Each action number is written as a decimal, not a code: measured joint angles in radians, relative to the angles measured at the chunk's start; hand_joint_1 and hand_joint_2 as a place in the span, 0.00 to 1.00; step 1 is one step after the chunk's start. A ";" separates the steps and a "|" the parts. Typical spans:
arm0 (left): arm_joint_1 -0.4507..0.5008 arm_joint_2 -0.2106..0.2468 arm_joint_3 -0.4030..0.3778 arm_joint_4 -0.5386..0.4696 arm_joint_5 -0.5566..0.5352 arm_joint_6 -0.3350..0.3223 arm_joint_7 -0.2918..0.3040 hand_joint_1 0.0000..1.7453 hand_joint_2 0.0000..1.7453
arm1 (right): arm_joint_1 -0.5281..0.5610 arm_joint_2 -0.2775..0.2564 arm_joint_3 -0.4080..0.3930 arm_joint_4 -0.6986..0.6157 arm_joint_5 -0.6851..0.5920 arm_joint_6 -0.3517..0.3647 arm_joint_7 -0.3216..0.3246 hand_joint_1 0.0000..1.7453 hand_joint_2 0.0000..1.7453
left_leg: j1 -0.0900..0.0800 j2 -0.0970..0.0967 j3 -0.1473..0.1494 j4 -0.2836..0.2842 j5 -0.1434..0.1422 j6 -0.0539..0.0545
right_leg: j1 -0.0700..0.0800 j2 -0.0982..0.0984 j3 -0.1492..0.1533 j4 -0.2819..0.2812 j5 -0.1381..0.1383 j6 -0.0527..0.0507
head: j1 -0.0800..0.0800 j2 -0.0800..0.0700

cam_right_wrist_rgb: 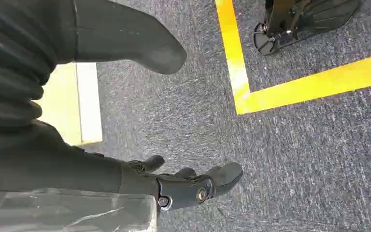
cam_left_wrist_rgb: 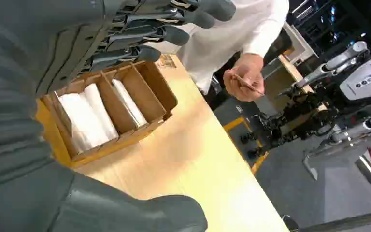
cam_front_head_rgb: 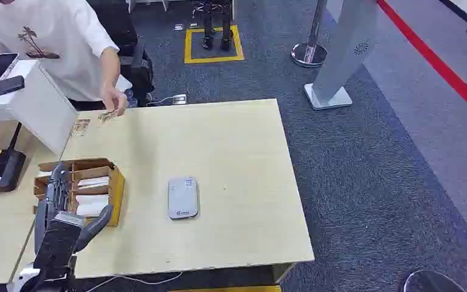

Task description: Pass the card to the sensor for recognition and then transmit it.

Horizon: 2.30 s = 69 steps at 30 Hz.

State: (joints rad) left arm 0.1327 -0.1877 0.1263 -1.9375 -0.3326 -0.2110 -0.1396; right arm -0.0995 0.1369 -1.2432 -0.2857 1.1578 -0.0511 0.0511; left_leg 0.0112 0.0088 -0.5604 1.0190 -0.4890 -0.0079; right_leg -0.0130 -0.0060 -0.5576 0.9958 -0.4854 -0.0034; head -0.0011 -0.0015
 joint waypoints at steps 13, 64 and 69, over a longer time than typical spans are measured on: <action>-0.003 0.001 0.000 -0.006 -0.061 0.027 0.024 0.00 1.00 | 0.000 0.000 0.000 0.000 0.000 0.000 -0.002 0.00 1.00 | 0.000 0.000 0.000 0.000 0.000 0.000 | 0.000 0.000 0.000 0.000 0.000 0.000 | 0.000 0.000; -0.485 0.212 0.006 0.245 -1.002 -0.095 0.253 0.75 1.00 | -0.004 0.000 0.048 0.002 0.072 0.024 -0.006 0.00 1.00 | 0.000 0.000 0.000 0.001 0.002 0.001 | 0.000 0.000 0.000 0.000 0.003 0.001 | 0.000 0.000; -0.481 0.212 0.005 0.248 -0.996 -0.096 0.251 1.00 1.00 | -0.004 0.000 0.051 0.002 0.072 0.024 -0.006 0.00 1.00 | 0.000 0.000 0.000 0.001 0.002 0.001 | 0.000 0.000 0.000 0.000 0.003 0.001 | 0.000 0.000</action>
State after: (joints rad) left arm -0.3487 0.0240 0.1316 -1.6899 -1.3283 -0.3067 0.1110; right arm -0.1034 0.1370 -1.1925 -0.2834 1.2303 -0.0267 0.0454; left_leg 0.0111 0.0087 -0.5609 1.0199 -0.4867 -0.0068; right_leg -0.0130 -0.0060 -0.5580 0.9956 -0.4822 -0.0022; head -0.0011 -0.0015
